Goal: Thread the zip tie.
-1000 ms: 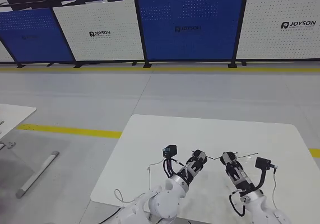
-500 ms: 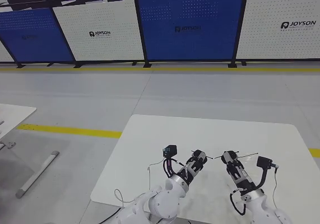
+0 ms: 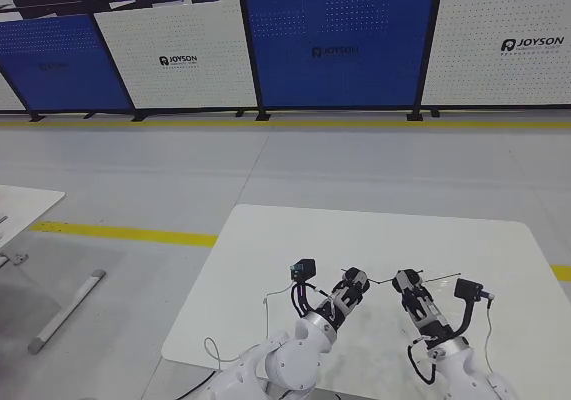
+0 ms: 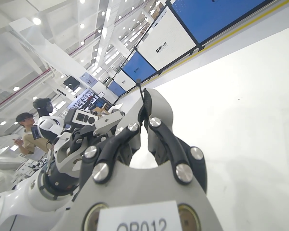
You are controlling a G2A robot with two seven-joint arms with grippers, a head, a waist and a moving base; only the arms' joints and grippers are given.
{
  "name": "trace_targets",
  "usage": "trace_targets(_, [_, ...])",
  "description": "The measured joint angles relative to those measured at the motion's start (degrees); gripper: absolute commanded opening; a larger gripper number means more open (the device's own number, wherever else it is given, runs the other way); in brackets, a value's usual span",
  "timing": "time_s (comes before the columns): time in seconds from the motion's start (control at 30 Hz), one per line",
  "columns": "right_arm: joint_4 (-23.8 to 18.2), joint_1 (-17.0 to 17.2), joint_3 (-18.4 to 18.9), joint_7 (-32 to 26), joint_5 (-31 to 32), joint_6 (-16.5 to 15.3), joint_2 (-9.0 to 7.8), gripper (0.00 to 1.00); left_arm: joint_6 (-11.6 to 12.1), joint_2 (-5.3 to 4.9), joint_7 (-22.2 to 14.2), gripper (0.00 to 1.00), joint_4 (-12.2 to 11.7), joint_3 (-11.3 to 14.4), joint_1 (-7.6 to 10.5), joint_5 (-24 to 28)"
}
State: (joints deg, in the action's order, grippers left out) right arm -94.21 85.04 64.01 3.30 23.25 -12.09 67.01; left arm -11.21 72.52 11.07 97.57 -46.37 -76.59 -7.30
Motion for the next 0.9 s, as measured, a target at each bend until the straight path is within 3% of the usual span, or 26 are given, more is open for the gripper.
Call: trace_targets(0.9, [0.5,0.3,0.8,-1.3,1.4,0.0,1.24,0.0,0.0,0.0,0.0,0.0,0.0,0.0,0.0,0.0])
